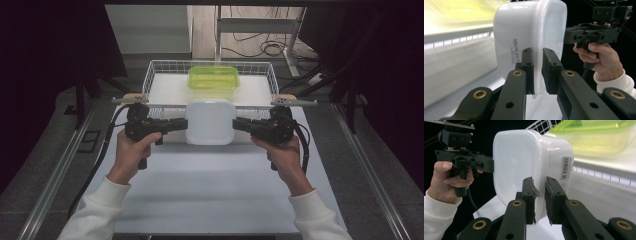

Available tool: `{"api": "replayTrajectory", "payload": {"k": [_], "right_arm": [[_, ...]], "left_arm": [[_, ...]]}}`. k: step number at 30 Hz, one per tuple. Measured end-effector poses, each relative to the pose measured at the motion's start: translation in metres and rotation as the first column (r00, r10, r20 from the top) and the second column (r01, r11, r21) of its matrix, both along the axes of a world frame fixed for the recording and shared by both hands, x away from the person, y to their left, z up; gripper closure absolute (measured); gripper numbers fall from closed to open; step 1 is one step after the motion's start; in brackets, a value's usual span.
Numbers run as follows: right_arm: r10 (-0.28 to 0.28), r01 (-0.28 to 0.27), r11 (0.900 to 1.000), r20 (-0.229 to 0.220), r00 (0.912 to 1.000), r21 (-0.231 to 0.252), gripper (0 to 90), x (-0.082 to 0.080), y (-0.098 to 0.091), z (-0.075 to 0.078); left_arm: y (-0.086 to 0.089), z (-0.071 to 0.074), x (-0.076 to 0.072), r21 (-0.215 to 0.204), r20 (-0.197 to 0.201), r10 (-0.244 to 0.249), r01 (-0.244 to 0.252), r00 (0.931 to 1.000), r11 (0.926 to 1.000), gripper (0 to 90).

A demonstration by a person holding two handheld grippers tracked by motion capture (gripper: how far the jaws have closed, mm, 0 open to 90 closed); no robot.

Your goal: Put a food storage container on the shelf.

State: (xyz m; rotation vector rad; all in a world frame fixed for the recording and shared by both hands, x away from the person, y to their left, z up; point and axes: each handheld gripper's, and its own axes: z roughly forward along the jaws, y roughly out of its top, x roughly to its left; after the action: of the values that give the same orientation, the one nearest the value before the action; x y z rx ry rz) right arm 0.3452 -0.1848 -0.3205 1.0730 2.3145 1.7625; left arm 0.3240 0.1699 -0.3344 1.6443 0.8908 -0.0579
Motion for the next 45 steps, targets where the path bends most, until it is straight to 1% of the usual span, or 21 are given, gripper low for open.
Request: {"api": "replayTrajectory", "payload": {"k": [3, 7, 12, 18, 29, 32, 38, 45], "right_arm": [[0.002, -0.001, 1.0000, 0.012, 0.9999, -0.009, 77.9, 0.004, 0.003, 0.008], [0.003, -0.003, 1.0000, 0.016, 0.9999, -0.007, 77.6, 0.010, 0.005, 0.015], [0.005, -0.005, 0.9998, 0.007, 1.0000, 0.020, 77.6, 0.018, 0.007, 0.020], [0.006, -0.006, 0.9992, 0.003, 1.0000, 0.039, 77.8, 0.024, 0.007, 0.024], [-0.001, 0.000, 0.9994, 0.009, 1.0000, 0.033, 77.8, 0.034, 0.008, 0.035], [0.002, -0.003, 0.9986, 0.006, 1.0000, 0.053, 78.0, 0.039, 0.008, 0.039], [0.004, -0.004, 0.9989, -0.002, 1.0000, 0.046, 78.2, 0.052, 0.010, 0.049], [0.000, 0.001, 0.9992, -0.018, 0.9998, 0.040, 78.3, 0.065, 0.010, 0.054]], "left_arm": [[0.002, 0.009, 0.002, 0.001, 0.009, 0.005, -0.005, 0.9999, 1.0000, 80.6], [0.005, 0.021, 0.005, -0.003, 0.024, 0.008, -0.008, 0.9997, 1.0000, 80.9], [0.008, 0.032, 0.011, -0.011, 0.035, 0.008, -0.008, 0.9994, 0.9999, 81.3], [0.009, 0.036, 0.018, -0.018, 0.034, 0.007, -0.007, 0.9994, 0.9998, 81.3], [0.009, 0.046, 0.029, -0.018, 0.047, 0.014, -0.013, 0.9988, 0.9998, 81.4], [0.010, 0.050, 0.034, -0.026, 0.052, 0.013, -0.012, 0.9986, 0.9996, 81.3], [0.010, 0.056, 0.044, -0.015, 0.052, 0.017, -0.017, 0.9985, 0.9997, 81.3], [0.010, 0.058, 0.058, -0.011, 0.041, 0.016, -0.015, 0.9991, 0.9998, 81.3]]}}
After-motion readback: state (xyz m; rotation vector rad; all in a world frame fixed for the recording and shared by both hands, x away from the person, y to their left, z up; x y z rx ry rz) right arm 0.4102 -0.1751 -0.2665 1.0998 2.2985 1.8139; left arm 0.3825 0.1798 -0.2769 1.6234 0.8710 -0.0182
